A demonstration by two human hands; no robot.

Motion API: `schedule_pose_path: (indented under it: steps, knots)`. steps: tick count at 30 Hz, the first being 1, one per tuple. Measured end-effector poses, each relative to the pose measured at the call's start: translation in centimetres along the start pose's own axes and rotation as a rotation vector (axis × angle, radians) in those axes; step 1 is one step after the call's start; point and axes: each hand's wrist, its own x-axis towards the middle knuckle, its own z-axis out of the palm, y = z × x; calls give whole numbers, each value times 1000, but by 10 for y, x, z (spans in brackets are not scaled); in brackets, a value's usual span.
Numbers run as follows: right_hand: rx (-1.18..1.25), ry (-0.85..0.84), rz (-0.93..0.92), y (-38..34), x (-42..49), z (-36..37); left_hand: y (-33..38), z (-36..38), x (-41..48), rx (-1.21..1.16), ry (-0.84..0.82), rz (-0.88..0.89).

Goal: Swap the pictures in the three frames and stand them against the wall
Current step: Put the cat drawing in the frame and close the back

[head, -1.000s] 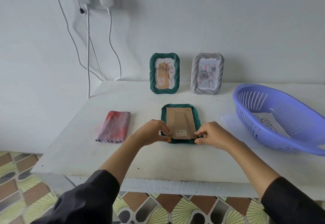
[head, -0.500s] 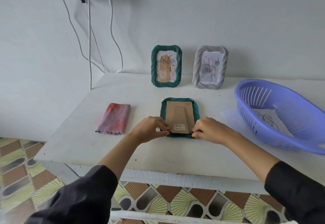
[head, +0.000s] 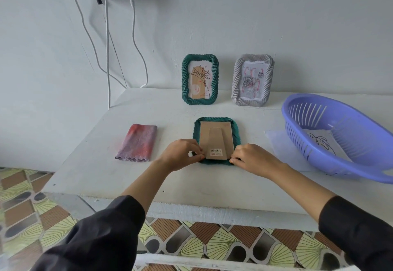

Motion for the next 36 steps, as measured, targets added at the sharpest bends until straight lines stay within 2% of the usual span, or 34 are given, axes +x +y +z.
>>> schedule_pose_path:
  steps: [8,15,20,24,27,29,31,34,36]
  knots:
    - [22,69,61,-6,1,2,0,2,2,-16,29,-22]
    - [152,132,114,-4,2,4,-2,4,4,-126,44,-46]
    - [267,201,203,-4,4,8,-5,8,5,-157,81,-60]
    - [266,214,269,-8,6,9,-5,9,8,-200,97,-82]
    - [303,188,324,-7,8,10,-6,10,11,-351,106,-156]
    - [443,157,377,-3,11,8,-3,10,12,-539,165,-254]
    - [659,132,429,0,14,5,-1,12,13,-664,309,-323]
    - [948,147,505,5,16,1,-2,11,16,-786,529,-387]
    - [1040,198,559,11,23,-2,-5,7,27,-784,592,-451]
